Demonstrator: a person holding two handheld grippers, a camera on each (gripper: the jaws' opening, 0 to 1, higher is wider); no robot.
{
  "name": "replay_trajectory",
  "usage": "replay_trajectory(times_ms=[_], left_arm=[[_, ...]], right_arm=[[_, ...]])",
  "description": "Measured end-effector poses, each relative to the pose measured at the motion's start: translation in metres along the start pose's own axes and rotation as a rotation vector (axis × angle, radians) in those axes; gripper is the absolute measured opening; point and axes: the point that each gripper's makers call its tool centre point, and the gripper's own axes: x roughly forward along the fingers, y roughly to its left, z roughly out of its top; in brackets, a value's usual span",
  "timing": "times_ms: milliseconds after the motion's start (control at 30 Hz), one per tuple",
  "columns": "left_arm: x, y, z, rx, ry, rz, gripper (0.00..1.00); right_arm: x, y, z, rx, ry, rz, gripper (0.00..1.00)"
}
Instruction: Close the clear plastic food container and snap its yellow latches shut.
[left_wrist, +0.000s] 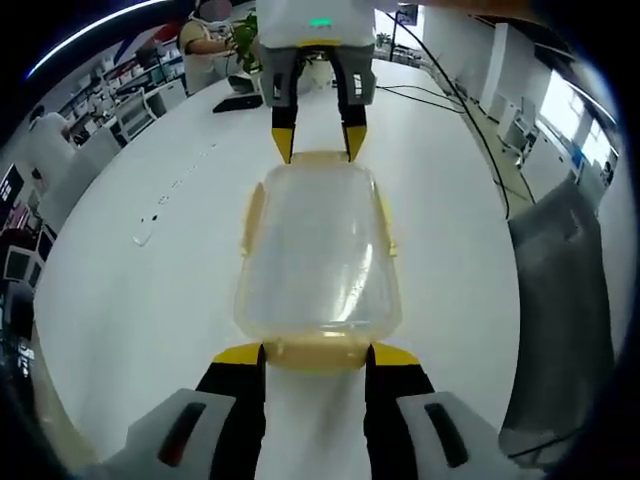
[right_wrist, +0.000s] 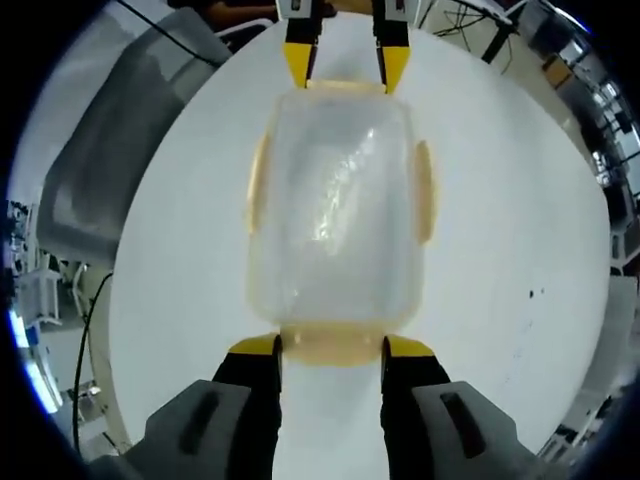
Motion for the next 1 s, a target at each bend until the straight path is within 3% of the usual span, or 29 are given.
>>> replay_trajectory(times_ms=[1000], left_arm=[[0.0067, -0.0016, 0.0009, 0.015, -0.005, -0.004, 0.32]], right_arm=[[-0.0019, 0.0052, -0.0032, 0.012, 0.009, -0.001, 0.35]])
